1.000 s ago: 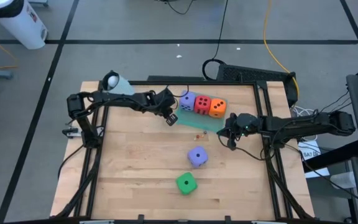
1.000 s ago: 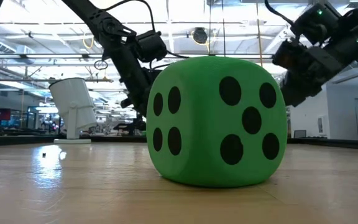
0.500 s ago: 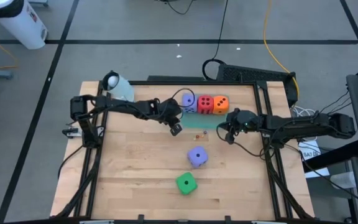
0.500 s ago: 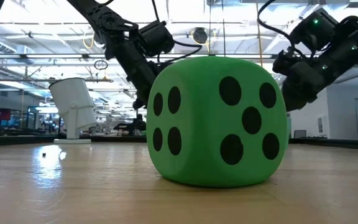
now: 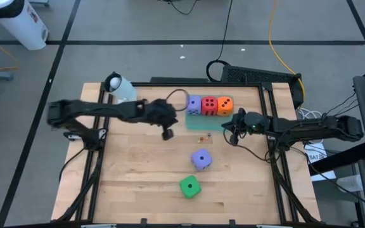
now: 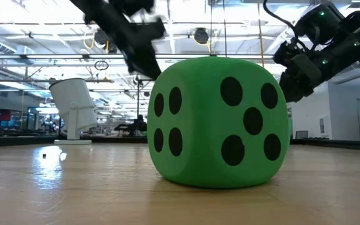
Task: Pick & Place Dice
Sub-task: Put the big violet dice into the transparent blue bin
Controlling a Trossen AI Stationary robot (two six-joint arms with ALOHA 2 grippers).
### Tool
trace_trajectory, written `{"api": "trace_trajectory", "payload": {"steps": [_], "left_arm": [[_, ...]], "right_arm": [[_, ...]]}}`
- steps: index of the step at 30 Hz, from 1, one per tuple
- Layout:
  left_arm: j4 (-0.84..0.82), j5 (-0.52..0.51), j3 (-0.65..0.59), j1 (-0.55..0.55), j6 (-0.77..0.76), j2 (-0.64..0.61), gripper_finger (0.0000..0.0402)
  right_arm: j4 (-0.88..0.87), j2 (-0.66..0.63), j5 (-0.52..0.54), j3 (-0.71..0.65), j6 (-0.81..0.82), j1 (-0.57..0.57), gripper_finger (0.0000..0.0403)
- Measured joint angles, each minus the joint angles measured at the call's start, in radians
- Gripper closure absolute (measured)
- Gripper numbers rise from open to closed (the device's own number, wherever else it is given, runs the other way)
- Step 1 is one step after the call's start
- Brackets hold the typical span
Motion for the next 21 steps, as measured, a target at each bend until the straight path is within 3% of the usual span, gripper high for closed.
{"api": "trace_trajectory", "payload": {"steps": [7,10,13,16,21], "left_arm": [[0.214,0.012,-0.291,-0.080,-0.044,-0.372,0.0400],[0.228,-0.078,-0.438,-0.114,-0.068,-0.553,0.0399],[0.215,-0.109,-0.503,-0.101,-0.128,-0.733,0.0400],[0.188,-0.055,-0.529,-0.079,-0.134,-0.865,0.0400],[0.353,0.096,-0.627,-0.045,-0.128,-0.985,0.0400]], "right_arm": [[0.006,-0.016,0.000,0.000,-0.007,0.046,0.0403],[0.006,-0.016,0.000,0.000,-0.008,0.059,0.0403],[0.026,-0.015,0.000,0.000,-0.010,0.063,0.0403],[0.086,-0.015,0.000,0.000,-0.031,0.066,0.0403],[0.228,-0.015,-0.005,0.000,-0.049,0.066,0.0403]]}}
